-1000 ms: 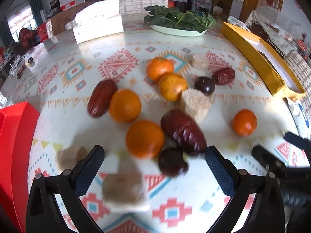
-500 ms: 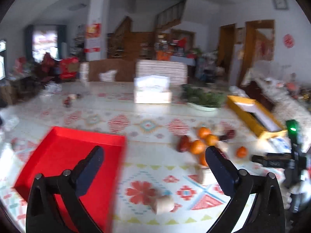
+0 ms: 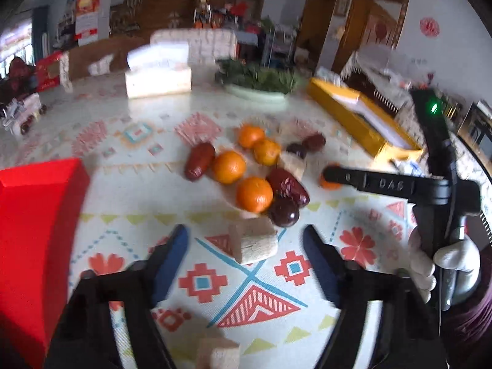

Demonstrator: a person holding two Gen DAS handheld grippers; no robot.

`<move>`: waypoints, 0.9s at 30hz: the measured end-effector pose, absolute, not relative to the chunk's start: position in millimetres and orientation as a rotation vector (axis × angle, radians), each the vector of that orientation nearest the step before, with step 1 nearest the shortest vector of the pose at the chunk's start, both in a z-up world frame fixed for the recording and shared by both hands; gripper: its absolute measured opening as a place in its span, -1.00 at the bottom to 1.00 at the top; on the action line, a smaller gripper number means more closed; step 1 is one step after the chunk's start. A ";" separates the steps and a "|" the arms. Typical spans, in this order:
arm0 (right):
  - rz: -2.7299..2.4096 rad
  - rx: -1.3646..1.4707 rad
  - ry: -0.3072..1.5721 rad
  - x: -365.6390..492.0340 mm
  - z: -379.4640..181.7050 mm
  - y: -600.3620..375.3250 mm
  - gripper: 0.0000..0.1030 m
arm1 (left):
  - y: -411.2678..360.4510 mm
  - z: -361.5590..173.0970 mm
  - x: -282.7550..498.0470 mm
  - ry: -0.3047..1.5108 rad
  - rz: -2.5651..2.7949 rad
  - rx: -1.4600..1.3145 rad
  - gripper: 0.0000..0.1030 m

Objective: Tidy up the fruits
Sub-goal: 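Grasp a pale square cake with the left tool while the right tool grasps a mandarin, then carry both items to the red tray and open both tools to drop them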

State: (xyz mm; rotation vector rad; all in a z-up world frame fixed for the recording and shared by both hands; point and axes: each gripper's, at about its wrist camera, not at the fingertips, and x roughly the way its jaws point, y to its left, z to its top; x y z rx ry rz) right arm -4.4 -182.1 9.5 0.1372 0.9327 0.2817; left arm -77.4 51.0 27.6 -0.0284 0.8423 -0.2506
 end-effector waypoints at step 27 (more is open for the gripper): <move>0.469 0.063 0.810 -66.7 62.7 -110.1 -0.35 | 186.9 62.8 -133.0 0.721 -0.022 -0.291 -0.31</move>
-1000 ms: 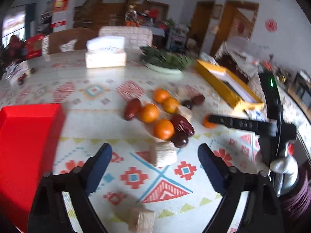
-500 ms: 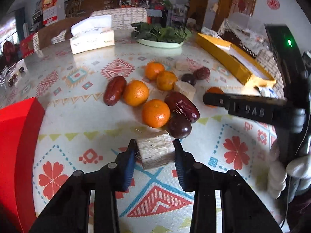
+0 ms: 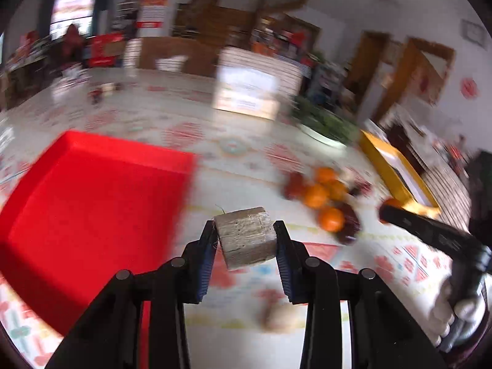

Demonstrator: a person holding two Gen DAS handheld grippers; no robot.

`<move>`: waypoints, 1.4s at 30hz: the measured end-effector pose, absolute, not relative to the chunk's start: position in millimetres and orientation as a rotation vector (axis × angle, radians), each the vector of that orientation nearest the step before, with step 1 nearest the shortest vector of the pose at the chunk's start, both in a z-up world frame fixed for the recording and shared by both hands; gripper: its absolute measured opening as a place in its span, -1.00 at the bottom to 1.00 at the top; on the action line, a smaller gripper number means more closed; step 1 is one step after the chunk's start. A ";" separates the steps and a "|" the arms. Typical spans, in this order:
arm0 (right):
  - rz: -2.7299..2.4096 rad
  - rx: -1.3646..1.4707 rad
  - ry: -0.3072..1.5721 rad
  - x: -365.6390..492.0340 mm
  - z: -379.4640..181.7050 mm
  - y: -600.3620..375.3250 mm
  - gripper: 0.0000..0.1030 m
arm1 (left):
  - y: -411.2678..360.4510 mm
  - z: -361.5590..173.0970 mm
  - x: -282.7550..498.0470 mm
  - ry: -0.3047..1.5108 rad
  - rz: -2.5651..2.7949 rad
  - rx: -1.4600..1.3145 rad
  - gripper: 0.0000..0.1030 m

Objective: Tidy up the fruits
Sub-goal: 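Carry both items to the red tray and open both tools to drop them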

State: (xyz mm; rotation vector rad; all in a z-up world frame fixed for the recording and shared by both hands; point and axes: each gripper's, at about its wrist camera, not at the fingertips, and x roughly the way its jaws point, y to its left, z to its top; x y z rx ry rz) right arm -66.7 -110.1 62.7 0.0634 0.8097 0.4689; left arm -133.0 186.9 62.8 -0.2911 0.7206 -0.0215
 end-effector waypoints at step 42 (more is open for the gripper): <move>0.785 -0.062 0.739 -120.0 83.5 74.8 0.41 | 303.5 92.1 -216.2 0.570 0.259 -0.378 0.33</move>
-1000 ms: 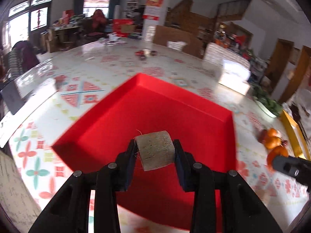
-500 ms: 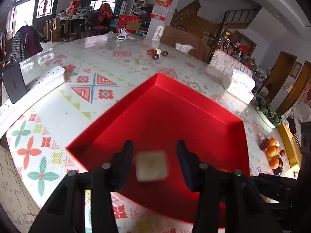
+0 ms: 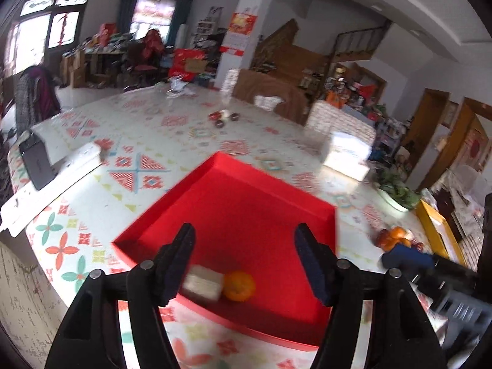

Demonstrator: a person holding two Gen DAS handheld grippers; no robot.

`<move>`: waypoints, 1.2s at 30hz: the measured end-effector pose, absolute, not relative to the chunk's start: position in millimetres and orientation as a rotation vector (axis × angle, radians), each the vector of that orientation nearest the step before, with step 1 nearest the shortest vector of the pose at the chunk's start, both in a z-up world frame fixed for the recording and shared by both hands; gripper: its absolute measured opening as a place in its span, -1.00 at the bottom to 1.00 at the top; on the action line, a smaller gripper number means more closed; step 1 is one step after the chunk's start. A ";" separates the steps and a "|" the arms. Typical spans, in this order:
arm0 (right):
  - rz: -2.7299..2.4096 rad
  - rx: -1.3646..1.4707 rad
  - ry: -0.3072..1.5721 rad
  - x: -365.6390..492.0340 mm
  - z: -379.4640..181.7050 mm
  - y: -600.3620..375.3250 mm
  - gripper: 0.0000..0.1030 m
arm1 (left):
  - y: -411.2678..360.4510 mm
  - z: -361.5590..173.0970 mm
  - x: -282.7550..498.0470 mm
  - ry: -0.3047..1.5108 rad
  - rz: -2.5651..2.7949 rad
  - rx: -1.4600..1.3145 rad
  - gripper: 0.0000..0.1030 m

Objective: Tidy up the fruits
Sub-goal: 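Carry both items to the red tray and open both tools to drop them, then grasp another pale cake with the left tool while the right tool grasps a dark date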

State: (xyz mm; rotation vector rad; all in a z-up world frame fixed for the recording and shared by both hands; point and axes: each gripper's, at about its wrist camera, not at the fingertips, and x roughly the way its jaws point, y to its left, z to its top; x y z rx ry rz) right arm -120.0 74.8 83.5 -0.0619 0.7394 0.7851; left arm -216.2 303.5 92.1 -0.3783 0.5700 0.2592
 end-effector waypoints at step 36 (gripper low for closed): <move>0.445 0.081 0.931 -6.2 8.1 -99.0 -0.11 | 107.3 11.0 -138.2 0.882 -0.136 -0.017 -0.46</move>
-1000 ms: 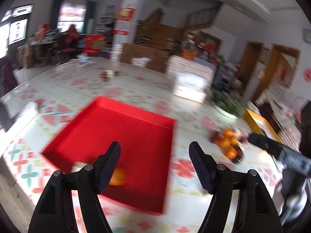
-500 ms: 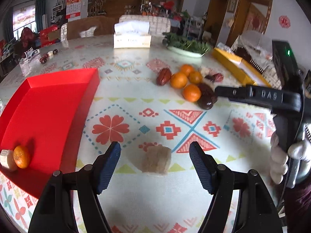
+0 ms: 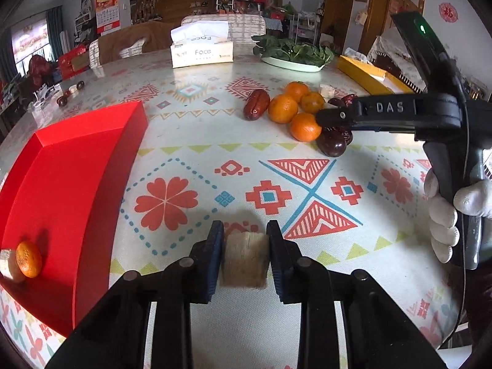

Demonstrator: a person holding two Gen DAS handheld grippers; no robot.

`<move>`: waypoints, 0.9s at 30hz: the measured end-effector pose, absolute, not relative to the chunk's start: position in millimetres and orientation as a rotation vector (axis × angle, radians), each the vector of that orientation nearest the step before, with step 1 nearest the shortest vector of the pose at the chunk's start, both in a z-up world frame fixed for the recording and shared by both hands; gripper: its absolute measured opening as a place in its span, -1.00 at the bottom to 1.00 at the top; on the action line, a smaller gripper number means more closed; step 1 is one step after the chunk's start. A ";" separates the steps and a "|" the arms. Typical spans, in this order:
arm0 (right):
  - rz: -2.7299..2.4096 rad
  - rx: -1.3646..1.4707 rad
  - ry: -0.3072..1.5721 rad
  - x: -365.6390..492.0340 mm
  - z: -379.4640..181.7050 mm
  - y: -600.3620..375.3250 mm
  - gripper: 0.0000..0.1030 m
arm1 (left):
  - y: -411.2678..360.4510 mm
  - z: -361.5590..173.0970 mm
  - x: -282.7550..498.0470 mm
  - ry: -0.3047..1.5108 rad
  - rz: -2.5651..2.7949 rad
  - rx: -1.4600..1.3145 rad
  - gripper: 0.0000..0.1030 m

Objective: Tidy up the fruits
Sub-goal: 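Grasp another pale cake with the left tool while the right tool grasps a dark date, then move both tools over the red tray and release the cake and date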

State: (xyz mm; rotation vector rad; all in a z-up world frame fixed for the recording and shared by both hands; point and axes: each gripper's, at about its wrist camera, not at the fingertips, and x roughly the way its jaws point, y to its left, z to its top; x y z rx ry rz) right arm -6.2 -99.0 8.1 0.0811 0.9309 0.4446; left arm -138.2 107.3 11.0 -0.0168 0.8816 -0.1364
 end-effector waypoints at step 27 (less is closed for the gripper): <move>0.580 0.151 0.814 -54.3 75.9 -86.3 -0.34 | 230.7 88.8 -172.4 0.705 -0.044 -0.270 -0.46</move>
